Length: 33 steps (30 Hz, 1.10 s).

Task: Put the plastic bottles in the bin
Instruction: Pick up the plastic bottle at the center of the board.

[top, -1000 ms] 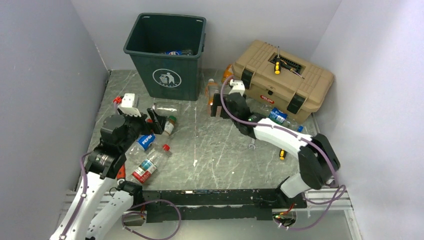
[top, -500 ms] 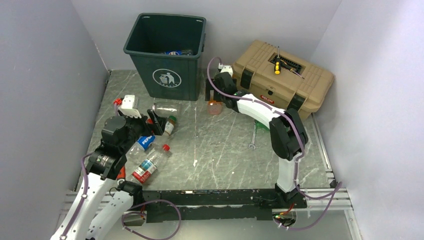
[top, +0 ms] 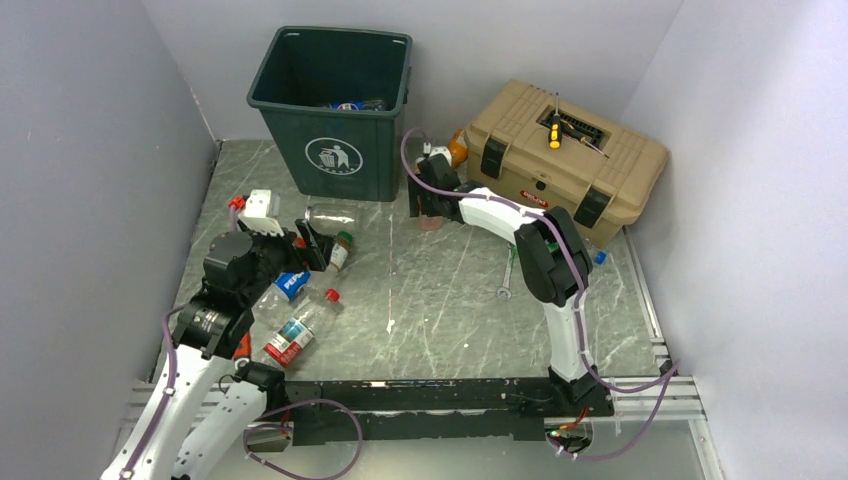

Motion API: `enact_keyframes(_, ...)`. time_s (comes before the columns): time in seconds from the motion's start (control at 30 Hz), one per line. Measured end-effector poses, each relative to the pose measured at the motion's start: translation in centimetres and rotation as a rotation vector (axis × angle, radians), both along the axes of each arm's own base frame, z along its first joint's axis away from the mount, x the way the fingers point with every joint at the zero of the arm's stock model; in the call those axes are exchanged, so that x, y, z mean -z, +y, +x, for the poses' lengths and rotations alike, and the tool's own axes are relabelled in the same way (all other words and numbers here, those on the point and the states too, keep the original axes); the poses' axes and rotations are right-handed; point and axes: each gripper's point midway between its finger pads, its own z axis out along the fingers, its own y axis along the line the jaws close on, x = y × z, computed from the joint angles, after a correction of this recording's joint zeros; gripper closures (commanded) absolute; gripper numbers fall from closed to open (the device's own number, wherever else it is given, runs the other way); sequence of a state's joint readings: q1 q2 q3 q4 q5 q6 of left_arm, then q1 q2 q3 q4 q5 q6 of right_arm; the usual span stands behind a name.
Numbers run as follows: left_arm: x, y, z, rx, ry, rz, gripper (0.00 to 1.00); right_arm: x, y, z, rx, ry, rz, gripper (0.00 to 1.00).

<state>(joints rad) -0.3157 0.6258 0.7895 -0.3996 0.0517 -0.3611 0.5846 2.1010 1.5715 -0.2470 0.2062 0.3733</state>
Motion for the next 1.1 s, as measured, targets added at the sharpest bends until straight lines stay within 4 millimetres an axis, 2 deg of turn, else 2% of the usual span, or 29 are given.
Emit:
enact_keyframes(0.1,0.0,-0.1,0.0,0.003,0.001,-0.001,0.01,0.1,0.1,-0.1,-0.008,0.003,0.003,0.45)
enact_keyframes(0.17,0.0,-0.1,0.0,0.003,0.000,0.000,0.01,0.1,0.2,-0.1,-0.013,0.005,0.006,0.50)
enact_keyframes(0.3,0.0,-0.1,0.0,0.003,0.001,-0.001,0.00,0.1,0.2,-0.4,-0.021,0.001,0.018,0.56)
enact_keyframes(0.43,0.1,-0.1,0.0,0.003,0.002,0.000,0.01,-0.7,-0.9,-2.7,-0.030,0.005,0.025,0.59)
enact_keyframes(0.57,0.1,-0.1,0.2,0.002,0.003,0.000,0.01,-4.1,-2.8,-7.0,-0.052,-0.042,0.067,0.60)
enact_keyframes(0.7,0.2,-0.3,0.6,-0.003,0.012,-0.016,0.00,-9.9,-4.1,-12.5,-0.118,-0.187,0.180,0.62)
enact_keyframes(0.8,-0.1,-0.5,0.9,-0.011,0.015,-0.053,0.00,-14.5,-5.0,-17.5,-0.207,-0.335,0.296,0.63)
enact_keyframes(0.87,-0.3,-0.8,1.1,-0.010,0.013,-0.081,0.01,-16.7,-5.3,-19.8,-0.261,-0.410,0.368,0.63)
enact_keyframes(0.97,-1.6,-1.9,1.3,0.025,-0.007,-0.158,0.01,-18.9,-6.3,-23.0,-0.327,-0.510,0.471,0.64)
enact_keyframes(1.1,-3.5,-4.2,1.3,0.130,-0.069,-0.270,0.01,-19.9,-6.7,-26.5,-0.416,-0.587,0.602,0.64)
